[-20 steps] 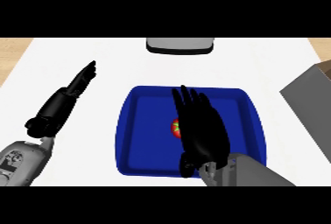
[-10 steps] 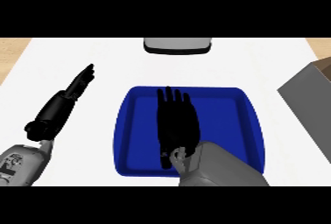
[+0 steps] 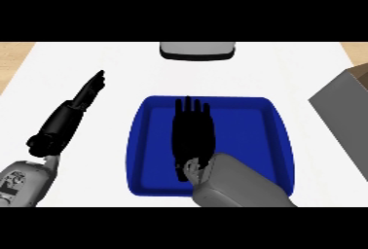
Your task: Pick the tomato from the tray and place it in the cardboard box
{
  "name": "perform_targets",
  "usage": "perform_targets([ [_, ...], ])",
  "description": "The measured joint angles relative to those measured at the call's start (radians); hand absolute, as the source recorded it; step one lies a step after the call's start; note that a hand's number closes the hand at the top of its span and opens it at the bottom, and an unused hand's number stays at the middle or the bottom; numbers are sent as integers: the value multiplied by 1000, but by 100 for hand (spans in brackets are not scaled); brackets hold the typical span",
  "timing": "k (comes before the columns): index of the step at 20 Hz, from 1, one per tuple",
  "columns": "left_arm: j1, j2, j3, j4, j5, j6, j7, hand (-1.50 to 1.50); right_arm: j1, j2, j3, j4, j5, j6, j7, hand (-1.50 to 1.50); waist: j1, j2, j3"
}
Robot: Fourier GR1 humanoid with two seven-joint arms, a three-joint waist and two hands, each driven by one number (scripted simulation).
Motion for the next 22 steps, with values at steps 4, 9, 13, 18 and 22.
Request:
perform_targets([
  [4, 3, 3, 13, -13, 0, -10, 12, 0, 15, 2, 1, 38, 17, -1, -10, -150, -3, 0, 0],
  [9, 10, -8, 23, -9, -12, -16, 8, 0, 25, 3, -10, 80, 39, -6, -25, -150, -5, 1, 1],
  [13, 9, -20, 32, 5, -25, -31, -5, 0, 22, 6, -6, 126, 31, -24, -42, -150, -1, 2, 1],
  [18, 17, -34, 46, -12, -38, -41, 7, 0, 36, 8, -6, 152, 32, -44, -58, -150, -2, 2, 1],
  [22, 21, -43, 55, -13, -47, -49, 8, 0, 43, 6, -11, 195, 44, -59, -64, -150, -2, 2, 1],
])
